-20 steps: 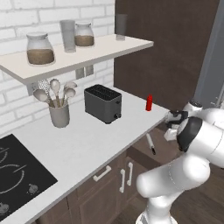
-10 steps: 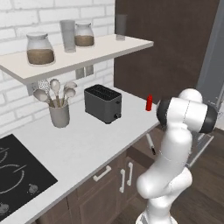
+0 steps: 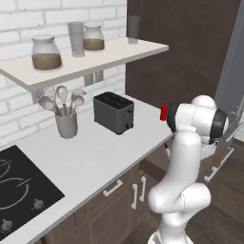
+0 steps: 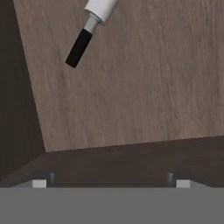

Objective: Pick the rolling pin from the drawer and place it on the counter.

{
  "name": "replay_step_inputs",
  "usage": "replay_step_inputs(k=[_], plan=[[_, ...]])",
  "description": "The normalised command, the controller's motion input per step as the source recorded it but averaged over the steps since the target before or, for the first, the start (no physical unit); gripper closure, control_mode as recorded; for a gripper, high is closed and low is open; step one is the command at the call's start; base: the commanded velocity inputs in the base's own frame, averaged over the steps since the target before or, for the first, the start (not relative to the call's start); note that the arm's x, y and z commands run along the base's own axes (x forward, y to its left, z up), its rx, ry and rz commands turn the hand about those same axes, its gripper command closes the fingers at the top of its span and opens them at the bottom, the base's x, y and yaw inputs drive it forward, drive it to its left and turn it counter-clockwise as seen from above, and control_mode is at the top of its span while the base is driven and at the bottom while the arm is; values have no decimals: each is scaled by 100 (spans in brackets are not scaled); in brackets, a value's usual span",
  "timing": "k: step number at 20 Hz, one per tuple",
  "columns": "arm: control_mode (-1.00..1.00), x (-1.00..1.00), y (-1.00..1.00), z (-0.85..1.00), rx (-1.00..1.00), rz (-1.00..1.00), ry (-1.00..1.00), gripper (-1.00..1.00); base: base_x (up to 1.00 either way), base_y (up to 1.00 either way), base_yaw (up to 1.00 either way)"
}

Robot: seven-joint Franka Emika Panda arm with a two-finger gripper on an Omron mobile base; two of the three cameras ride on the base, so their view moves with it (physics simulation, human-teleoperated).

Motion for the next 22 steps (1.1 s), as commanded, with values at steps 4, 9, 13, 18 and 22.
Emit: replay_step_inputs(k=[4,9,13,18,22], plan=[[-100,-100,-100,60,21,13,-6,-100,0,0,0],[-100,-95,-81,70,17,13,-8,-100,0,0,0],[-100,-15,13,100,2,13,-6,-100,0,0,0],[-100,39,64,76,0,4,-10,-100,0,0,0],[-100,42,52,-14,0,-8,1,-100,0,0,0]])
